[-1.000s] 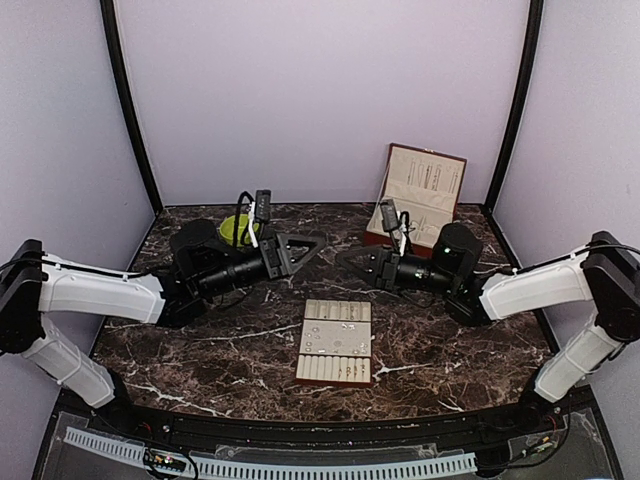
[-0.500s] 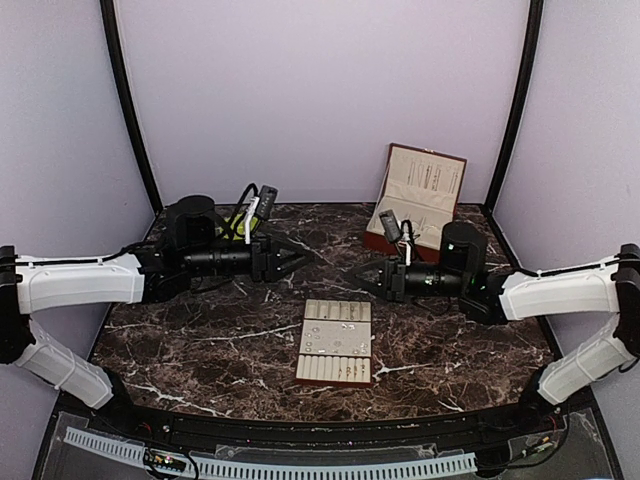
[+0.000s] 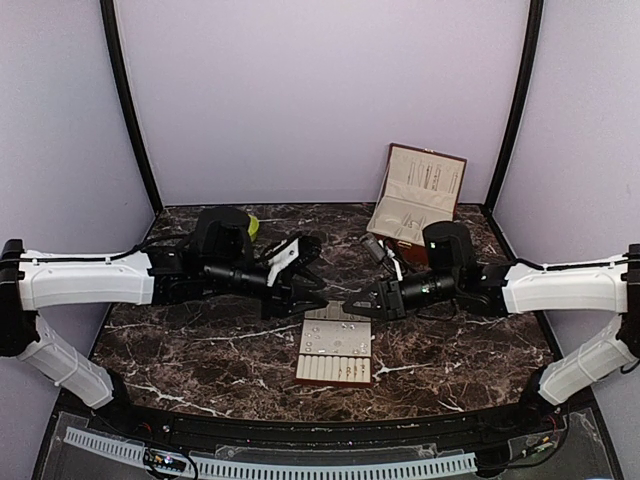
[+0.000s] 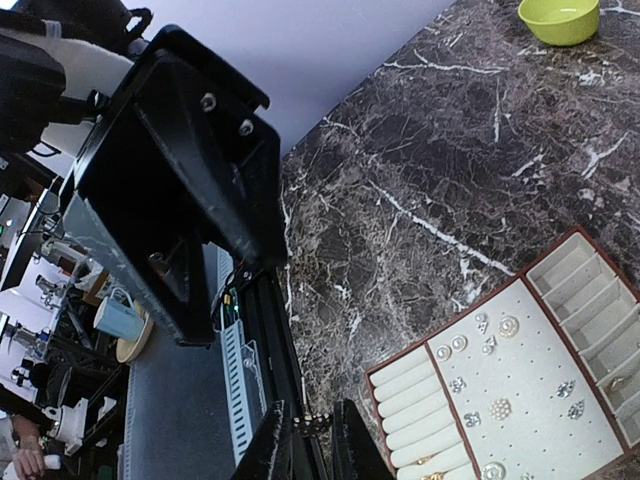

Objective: Organize the mixed jewelry
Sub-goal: Pass from the right arm to the left

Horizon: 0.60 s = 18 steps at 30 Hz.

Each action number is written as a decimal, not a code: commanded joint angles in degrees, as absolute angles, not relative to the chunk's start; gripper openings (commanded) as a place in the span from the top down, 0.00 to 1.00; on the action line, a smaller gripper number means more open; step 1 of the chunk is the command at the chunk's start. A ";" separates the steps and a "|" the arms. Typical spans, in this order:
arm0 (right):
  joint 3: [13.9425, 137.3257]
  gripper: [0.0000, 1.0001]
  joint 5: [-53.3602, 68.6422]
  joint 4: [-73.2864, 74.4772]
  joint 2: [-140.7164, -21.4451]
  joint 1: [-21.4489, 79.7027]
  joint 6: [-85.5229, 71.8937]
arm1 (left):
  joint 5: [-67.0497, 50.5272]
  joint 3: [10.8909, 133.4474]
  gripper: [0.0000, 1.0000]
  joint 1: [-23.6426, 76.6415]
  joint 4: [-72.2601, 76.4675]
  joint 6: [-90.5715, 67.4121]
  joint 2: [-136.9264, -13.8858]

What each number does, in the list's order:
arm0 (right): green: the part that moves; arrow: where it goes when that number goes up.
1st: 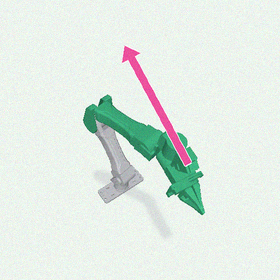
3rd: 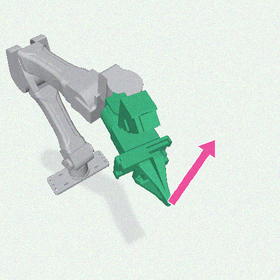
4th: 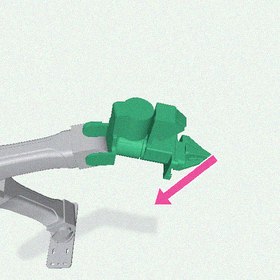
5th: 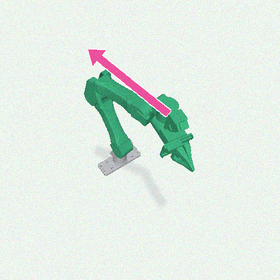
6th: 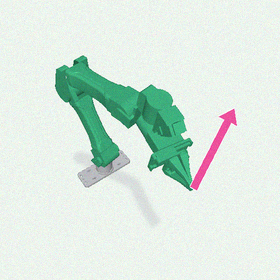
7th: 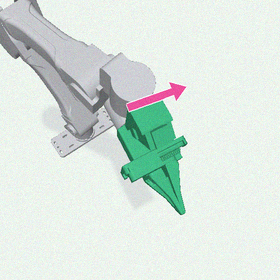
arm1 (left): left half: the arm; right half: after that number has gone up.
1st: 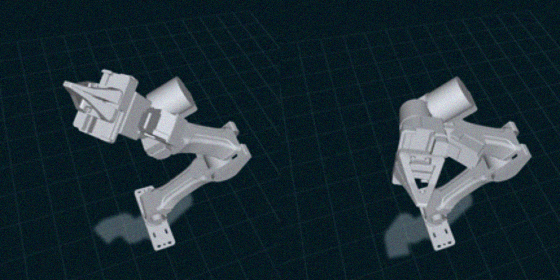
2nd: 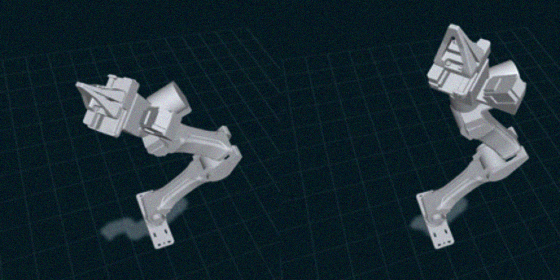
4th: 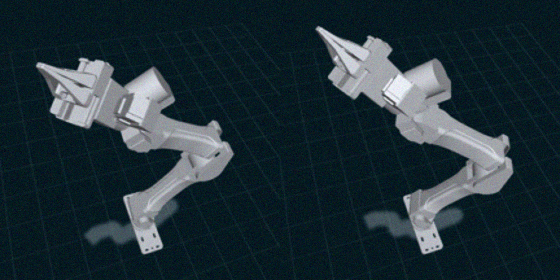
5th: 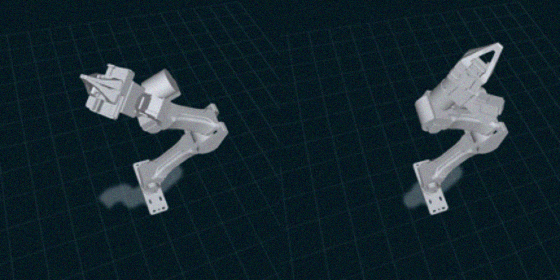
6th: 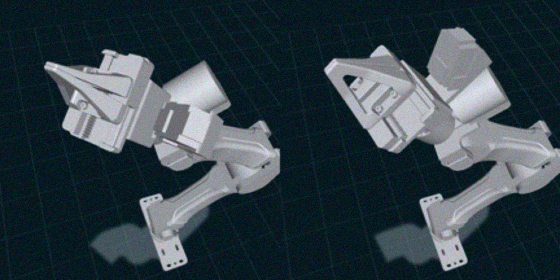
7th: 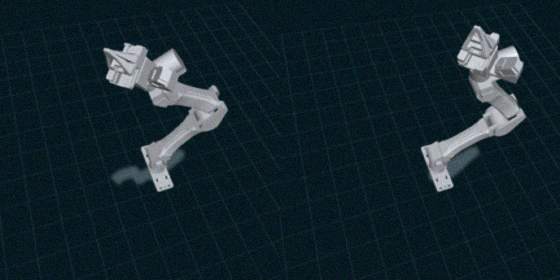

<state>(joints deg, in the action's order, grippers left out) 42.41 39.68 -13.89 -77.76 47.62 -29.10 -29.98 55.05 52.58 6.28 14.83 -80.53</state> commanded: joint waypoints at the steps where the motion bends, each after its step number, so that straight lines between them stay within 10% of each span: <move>1: 45.18 0.86 41.53 -9.71 -77.09 49.10 -27.91 | -21.89 55.87 0.65 55.25 4.83 26.39 -80.57; 18: 47.02 0.86 42.43 -7.74 -78.57 49.82 -27.38 | -15.90 56.57 0.77 60.29 4.64 31.03 -83.17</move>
<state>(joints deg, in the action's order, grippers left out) 45.52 41.45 -7.14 -78.17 49.19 -28.05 -17.10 55.07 59.55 5.34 29.76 -82.61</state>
